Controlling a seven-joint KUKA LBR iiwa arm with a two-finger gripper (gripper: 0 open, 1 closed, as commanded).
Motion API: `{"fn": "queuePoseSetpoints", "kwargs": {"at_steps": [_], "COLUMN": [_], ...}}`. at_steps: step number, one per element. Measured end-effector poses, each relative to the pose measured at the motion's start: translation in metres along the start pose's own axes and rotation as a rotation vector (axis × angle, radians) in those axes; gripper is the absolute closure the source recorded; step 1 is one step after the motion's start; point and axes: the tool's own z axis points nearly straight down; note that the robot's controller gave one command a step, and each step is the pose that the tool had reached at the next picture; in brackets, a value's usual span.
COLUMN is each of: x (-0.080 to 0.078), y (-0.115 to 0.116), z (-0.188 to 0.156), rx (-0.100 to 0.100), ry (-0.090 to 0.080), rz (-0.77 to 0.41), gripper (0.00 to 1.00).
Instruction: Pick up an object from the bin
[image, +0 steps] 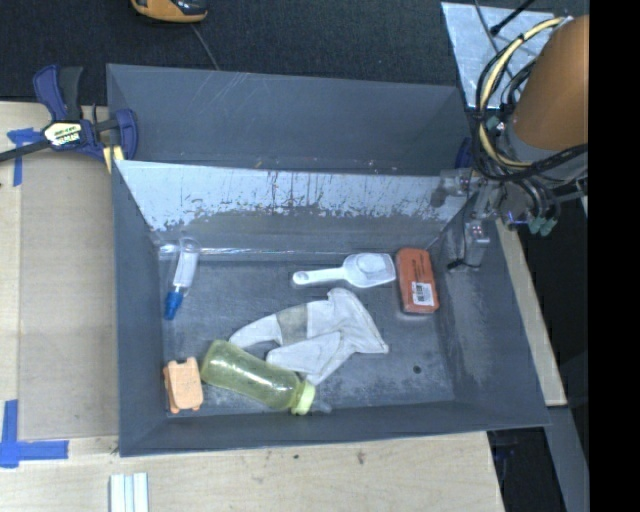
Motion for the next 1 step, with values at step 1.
{"fn": "queuePoseSetpoints", "kwargs": {"at_steps": [1], "x": [0.0025], "y": [0.0308], "z": [0.0488], "rx": [0.001], "ry": [-0.005], "rz": [-0.045], "gripper": [0.0]}}
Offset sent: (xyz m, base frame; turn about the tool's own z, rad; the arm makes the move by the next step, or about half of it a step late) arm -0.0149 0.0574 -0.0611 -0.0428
